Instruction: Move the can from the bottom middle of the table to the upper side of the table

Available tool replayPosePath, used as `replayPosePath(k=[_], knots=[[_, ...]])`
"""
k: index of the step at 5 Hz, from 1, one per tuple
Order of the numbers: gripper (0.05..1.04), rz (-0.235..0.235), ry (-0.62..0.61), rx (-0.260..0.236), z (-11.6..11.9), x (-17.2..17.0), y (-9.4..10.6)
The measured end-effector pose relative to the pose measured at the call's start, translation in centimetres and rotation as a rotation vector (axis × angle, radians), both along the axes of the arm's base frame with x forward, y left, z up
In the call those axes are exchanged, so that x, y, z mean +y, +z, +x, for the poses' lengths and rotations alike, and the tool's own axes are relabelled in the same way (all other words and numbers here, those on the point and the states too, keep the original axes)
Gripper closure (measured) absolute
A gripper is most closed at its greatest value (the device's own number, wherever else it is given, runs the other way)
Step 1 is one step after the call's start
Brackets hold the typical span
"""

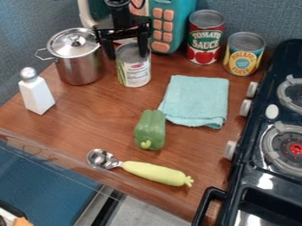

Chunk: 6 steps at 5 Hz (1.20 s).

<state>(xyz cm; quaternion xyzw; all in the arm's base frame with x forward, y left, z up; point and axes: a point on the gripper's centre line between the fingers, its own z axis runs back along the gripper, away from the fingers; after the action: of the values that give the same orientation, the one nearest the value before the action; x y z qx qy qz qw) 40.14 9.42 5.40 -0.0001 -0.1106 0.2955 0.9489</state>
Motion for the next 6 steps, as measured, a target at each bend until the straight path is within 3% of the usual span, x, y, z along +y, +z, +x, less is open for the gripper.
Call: replayPosePath(k=[2,3,6], knots=[[0.084,-0.044,0.021,0.025,-0.6,-0.8,0.2],[0.084,-0.093,0.006,0.073,-1.8,-1.9,0.5],[0.084,-0.227,-0.058,0.042,-6.0,-3.6,7.3]])
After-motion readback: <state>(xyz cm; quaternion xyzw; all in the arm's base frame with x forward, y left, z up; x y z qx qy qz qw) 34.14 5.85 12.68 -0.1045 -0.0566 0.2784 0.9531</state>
